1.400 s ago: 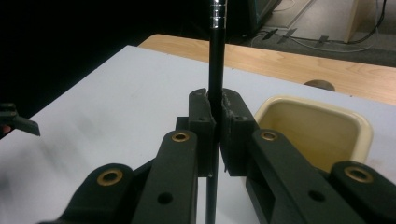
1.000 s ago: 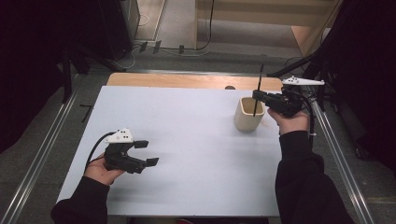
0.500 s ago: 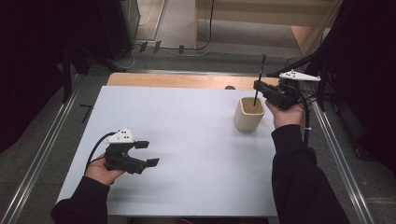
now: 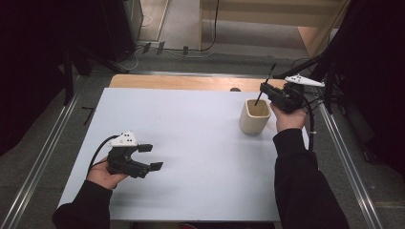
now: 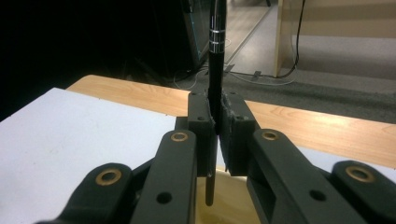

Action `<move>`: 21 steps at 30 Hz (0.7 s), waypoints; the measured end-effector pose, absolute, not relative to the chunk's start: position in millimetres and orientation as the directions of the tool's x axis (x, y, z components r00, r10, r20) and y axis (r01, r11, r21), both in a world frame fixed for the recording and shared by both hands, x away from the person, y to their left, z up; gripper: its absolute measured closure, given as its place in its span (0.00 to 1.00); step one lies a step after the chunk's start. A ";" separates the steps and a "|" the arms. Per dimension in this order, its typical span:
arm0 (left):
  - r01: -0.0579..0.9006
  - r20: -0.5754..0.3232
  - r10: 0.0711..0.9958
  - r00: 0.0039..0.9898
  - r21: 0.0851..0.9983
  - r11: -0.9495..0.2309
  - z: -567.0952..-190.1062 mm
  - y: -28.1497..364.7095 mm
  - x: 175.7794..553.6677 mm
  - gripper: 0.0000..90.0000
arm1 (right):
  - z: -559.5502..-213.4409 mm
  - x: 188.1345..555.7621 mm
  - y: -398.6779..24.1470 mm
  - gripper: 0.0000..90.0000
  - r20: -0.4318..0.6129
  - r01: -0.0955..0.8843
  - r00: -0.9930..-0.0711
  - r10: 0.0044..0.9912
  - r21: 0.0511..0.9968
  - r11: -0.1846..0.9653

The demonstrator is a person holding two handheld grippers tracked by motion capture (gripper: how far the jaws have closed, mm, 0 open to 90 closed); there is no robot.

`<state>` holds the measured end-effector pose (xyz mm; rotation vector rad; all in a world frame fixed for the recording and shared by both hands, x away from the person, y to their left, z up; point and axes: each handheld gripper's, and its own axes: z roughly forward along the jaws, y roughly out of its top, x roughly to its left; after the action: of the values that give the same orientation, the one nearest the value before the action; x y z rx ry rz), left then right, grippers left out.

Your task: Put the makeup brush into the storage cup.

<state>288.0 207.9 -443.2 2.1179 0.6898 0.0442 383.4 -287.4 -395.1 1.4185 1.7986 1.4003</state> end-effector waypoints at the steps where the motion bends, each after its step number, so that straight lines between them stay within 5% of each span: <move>1: 0.458 -0.215 0.490 0.845 0.764 -0.455 -443.4 207.7 288.0 0.21 | -396.1 383.5 -287.7 0.95 0.228 0.445 -0.366 0.902 0.894 -0.045; 21: 0.459 -0.214 0.491 0.844 0.762 -0.457 -442.9 208.2 287.9 0.21 | -417.9 380.9 -287.8 0.95 0.224 0.494 -0.353 0.909 0.869 -0.023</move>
<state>287.9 208.2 -442.9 2.1188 0.6913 0.0457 380.9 -287.8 -417.9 1.4615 1.8453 1.3409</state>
